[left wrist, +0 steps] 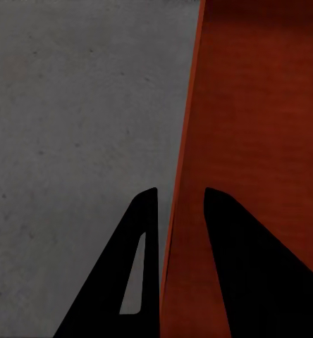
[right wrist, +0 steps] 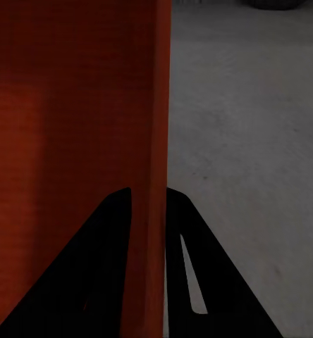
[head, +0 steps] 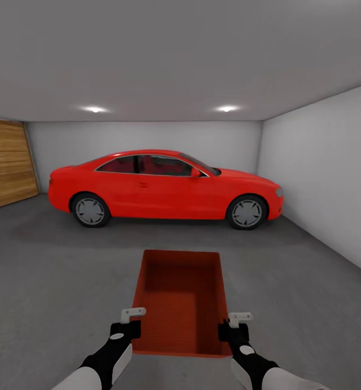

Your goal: Move the two storage containers from the living room to the garage. In the garage, place one container on the floor and stack the other container on top of it (either order is fine).

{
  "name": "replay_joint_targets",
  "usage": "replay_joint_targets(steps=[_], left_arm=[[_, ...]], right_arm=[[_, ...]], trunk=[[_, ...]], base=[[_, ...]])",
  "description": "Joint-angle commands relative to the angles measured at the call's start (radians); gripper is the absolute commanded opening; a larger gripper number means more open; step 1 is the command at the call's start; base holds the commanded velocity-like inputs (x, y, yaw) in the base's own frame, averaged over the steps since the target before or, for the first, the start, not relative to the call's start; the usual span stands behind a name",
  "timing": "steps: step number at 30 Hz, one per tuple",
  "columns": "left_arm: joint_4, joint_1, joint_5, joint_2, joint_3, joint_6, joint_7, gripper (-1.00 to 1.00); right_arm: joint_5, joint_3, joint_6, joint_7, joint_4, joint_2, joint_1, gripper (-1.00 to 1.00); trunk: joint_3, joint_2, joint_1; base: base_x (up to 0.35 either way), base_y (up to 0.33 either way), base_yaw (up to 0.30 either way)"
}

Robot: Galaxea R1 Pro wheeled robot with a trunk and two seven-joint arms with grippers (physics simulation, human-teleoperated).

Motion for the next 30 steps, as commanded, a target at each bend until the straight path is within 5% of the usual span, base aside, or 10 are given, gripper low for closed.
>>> replay_joint_targets(steps=[1, 9, 30], left_arm=[[-0.026, -0.001, -0.018, 0.03, 0.053, -0.054, 0.01, -1.0], [-0.026, -0.001, -0.018, 0.03, 0.053, -0.054, 0.01, -1.0], [-0.026, -0.001, -0.018, 0.03, 0.054, -0.054, 0.01, -1.0]], right_arm=[[-0.01, -0.044, -0.002, 0.0, 0.002, 0.0, 0.0, -1.0], [-0.01, -0.044, -0.002, -0.001, 0.002, 0.0, -0.001, -1.0], [-0.01, -0.044, -0.002, -0.001, 0.002, 0.0, -0.001, -1.0]], trunk=[[-0.002, -0.001, 0.001], [-0.002, -0.001, 0.001], [-0.002, -0.001, 0.001]], base=[[0.321, 0.0, 0.0], [0.321, 0.0, -0.034], [0.321, 0.042, -0.279]])
